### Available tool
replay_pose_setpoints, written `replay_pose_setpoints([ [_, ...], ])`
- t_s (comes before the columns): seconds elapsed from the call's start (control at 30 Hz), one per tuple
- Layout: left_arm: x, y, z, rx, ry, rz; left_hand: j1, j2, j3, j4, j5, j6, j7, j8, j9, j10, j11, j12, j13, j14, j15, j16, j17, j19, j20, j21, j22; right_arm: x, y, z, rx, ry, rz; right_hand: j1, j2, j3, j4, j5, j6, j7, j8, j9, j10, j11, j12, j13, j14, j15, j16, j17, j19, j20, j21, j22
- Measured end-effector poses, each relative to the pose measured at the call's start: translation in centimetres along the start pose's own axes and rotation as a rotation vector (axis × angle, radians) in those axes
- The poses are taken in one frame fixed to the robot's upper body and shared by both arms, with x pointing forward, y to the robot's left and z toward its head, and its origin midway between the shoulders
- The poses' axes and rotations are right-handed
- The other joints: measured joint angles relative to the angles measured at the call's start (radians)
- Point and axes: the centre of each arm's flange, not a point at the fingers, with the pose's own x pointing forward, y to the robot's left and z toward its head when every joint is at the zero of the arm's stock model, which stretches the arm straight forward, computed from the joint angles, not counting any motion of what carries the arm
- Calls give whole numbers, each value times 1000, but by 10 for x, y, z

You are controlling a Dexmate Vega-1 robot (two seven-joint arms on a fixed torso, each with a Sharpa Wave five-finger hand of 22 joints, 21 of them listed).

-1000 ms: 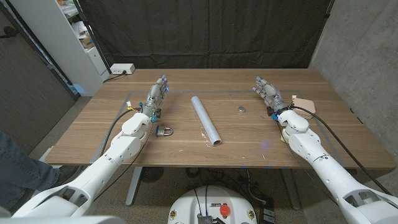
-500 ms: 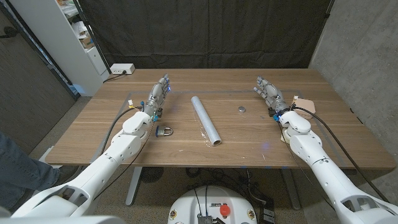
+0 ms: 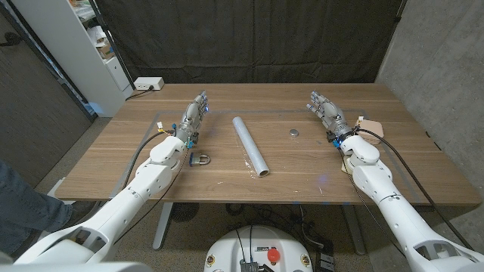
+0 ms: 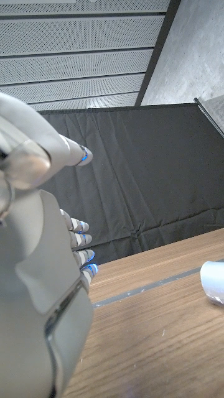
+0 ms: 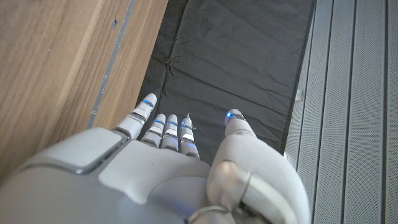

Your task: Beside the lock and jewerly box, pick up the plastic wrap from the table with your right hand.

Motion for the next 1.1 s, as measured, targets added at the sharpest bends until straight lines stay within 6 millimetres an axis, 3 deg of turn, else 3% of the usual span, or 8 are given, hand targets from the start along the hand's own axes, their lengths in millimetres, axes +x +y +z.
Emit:
replay_pose_setpoints([
  [1.1, -2, -3, -1, 5, 6, -15, 4, 4, 3, -3, 0, 0, 0, 0, 0, 0, 0, 0, 0, 0, 0, 0, 0, -1, 9, 0, 0, -9, 24, 18, -65, -109, 102, 19, -5, -1, -18, 4, 32, -21, 8, 0, 28, -15, 8, 0, 18, -4, 0, -2, 19, 3, 8, 0],
])
